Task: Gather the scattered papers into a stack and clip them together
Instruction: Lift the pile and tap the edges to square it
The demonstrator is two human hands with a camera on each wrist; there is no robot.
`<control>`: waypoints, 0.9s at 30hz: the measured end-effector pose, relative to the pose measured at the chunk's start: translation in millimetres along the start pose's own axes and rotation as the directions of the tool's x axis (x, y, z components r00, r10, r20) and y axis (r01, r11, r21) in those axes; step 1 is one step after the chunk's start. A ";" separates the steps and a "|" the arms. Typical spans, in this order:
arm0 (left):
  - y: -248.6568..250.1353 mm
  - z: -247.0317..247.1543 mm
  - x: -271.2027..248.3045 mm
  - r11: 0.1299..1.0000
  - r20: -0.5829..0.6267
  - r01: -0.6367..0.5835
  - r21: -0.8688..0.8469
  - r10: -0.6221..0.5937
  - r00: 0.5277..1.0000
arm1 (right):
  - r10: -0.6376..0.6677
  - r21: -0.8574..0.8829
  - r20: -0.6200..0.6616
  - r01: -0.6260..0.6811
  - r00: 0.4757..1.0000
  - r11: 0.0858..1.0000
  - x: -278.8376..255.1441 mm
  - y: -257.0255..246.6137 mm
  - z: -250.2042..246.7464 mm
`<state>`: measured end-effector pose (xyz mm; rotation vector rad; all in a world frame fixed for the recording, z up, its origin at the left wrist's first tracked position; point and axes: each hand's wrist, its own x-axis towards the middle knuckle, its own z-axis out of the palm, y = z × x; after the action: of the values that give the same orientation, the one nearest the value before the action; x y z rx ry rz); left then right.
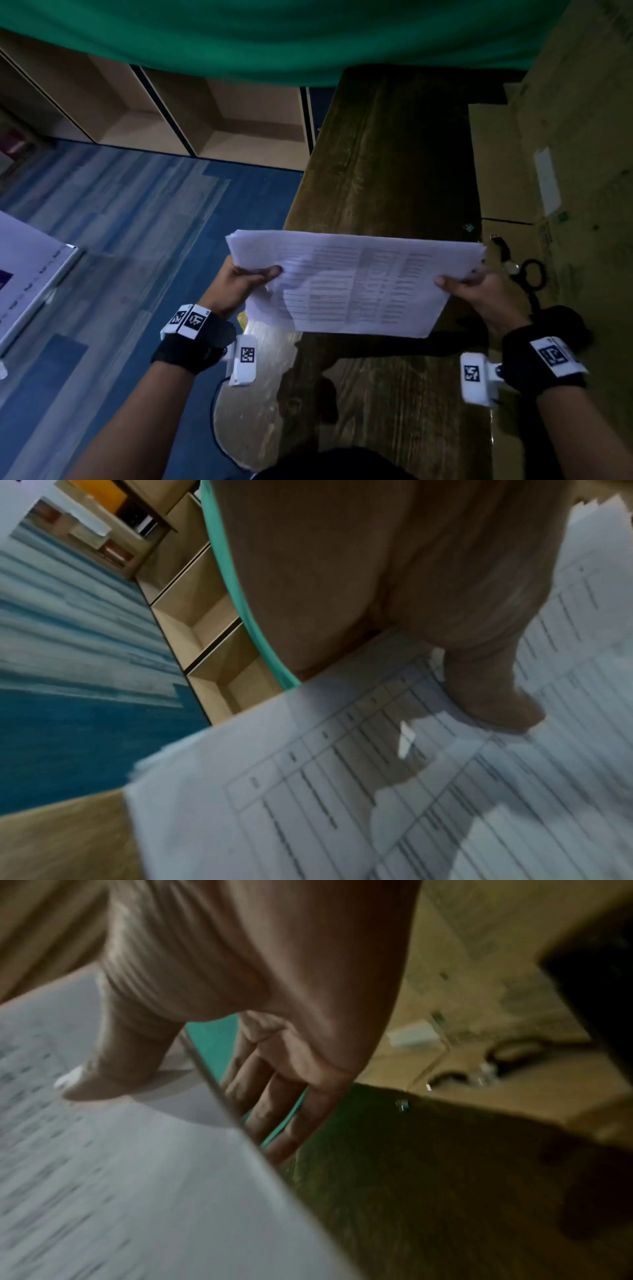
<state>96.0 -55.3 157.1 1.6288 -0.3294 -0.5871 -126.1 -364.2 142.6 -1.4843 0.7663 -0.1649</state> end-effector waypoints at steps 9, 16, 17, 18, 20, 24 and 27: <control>-32.6 31.2 8.9 0.998 -0.079 -0.003 -0.055 -0.001 0.997 | 0.024 0.134 -0.203 0.004 0.979 0.991 -13.1 22.6 40.2; -77.2 46.2 -13.1 0.988 -0.153 0.119 -0.103 -0.134 0.979 | 0.289 -0.054 -0.286 -0.317 0.913 0.947 -19.3 61.5 49.9; -79.8 46.6 -14.6 0.985 -0.159 0.120 -0.122 -0.139 0.978 | 0.313 -0.040 -0.295 -0.339 0.903 0.940 -21.2 62.2 49.9; -78.9 47.1 -15.5 0.984 -0.151 0.117 -0.137 -0.138 0.979 | 0.304 -0.002 -0.290 -0.318 0.908 0.948 -23.1 59.9 49.3; -73.7 49.0 -17.6 0.980 -0.143 0.083 -0.179 -0.109 0.984 | 0.255 0.094 -0.299 -0.238 0.919 0.967 -25.0 54.3 45.0; -64.4 55.6 -13.8 0.982 -0.212 0.013 -0.189 -0.053 0.976 | 0.086 0.192 -0.238 -0.040 0.967 0.981 -35.3 33.2 46.8; -64.4 57.7 -8.1 0.988 -0.260 -0.004 -0.154 -0.036 0.965 | 0.135 0.230 -0.307 -0.064 0.942 0.971 -32.5 33.6 48.3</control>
<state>49.7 -89.5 92.0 1.5382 -0.0733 -0.3921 -136.0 -302.3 118.4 -1.2203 1.0500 -0.4086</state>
